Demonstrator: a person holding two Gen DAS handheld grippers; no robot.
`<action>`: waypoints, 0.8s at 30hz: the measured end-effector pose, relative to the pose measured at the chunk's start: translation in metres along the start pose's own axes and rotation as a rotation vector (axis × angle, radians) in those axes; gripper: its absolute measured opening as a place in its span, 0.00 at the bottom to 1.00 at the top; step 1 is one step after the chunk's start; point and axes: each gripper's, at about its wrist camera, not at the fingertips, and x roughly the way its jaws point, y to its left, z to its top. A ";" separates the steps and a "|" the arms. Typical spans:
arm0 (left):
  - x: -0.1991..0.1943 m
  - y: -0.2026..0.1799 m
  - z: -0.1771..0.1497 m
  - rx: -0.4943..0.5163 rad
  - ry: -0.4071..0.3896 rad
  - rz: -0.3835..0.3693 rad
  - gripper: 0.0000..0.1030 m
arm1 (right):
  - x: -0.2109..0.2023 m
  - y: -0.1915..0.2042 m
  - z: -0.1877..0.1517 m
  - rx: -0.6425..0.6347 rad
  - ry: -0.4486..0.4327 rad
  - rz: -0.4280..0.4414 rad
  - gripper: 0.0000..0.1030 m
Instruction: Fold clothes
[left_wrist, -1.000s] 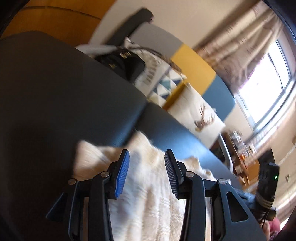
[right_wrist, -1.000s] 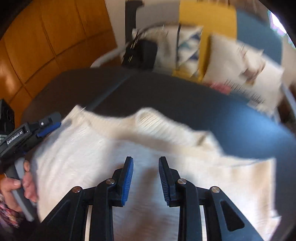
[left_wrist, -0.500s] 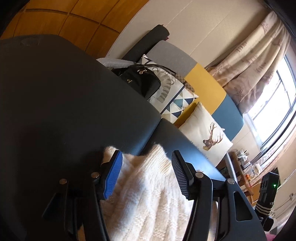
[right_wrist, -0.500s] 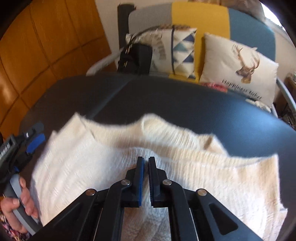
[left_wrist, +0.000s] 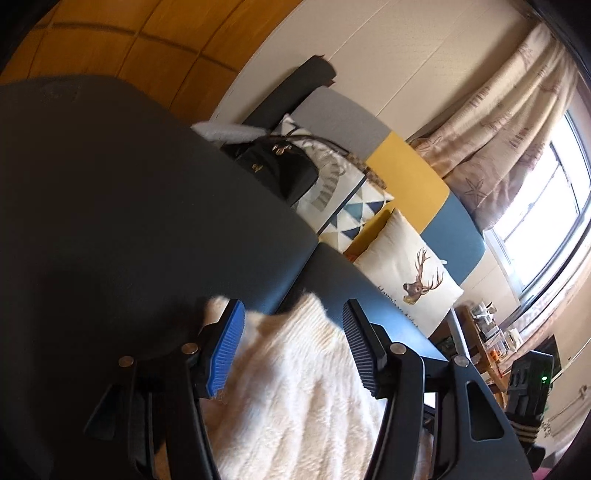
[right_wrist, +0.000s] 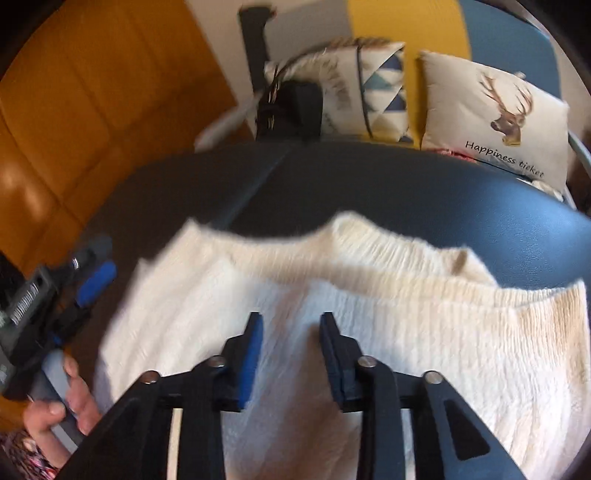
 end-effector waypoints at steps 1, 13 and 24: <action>0.004 0.001 -0.002 0.011 0.016 0.014 0.57 | 0.009 0.005 -0.002 -0.025 0.021 -0.048 0.40; -0.005 0.010 0.003 -0.043 0.020 -0.012 0.57 | -0.021 0.001 0.016 0.029 -0.218 -0.093 0.00; 0.001 -0.003 0.001 0.026 0.021 -0.001 0.57 | -0.005 -0.009 0.010 0.232 -0.152 0.111 0.28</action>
